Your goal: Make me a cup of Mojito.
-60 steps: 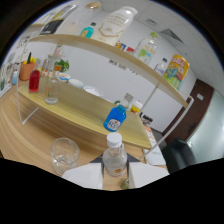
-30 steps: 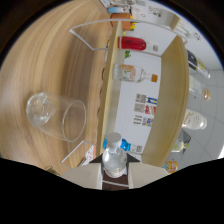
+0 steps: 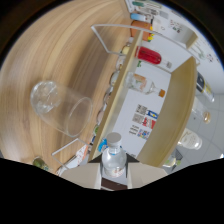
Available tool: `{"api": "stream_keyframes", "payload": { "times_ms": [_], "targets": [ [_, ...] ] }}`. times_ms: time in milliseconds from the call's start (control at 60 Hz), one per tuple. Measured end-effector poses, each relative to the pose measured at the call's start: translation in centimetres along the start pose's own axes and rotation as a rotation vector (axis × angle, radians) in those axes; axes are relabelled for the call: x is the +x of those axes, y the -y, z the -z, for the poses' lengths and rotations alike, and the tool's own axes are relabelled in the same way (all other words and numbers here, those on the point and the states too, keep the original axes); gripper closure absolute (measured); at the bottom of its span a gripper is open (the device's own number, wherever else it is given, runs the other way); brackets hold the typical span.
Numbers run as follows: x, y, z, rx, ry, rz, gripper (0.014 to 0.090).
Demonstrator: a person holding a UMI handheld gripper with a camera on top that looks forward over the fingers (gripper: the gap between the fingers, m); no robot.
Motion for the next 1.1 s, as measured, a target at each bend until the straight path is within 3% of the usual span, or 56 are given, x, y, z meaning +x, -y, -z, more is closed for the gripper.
{"api": "stream_keyframes", "payload": {
  "times_ms": [283, 433, 667, 850, 1100],
  "targets": [
    [4.8, -1.4, 2.1, 0.182, 0.074, -0.995, 0.0699],
    [3.0, -2.6, 2.7, 0.229, 0.180, -1.484, 0.0700],
    [-6.8, 0.0, 0.5, 0.153, 0.401, -1.812, 0.0701],
    [-14.1, 1.8, -1.0, 0.035, 0.550, -1.898, 0.0702],
    [-18.6, 3.2, -1.5, -0.020, 0.621, -1.876, 0.0702]
  ]
}}
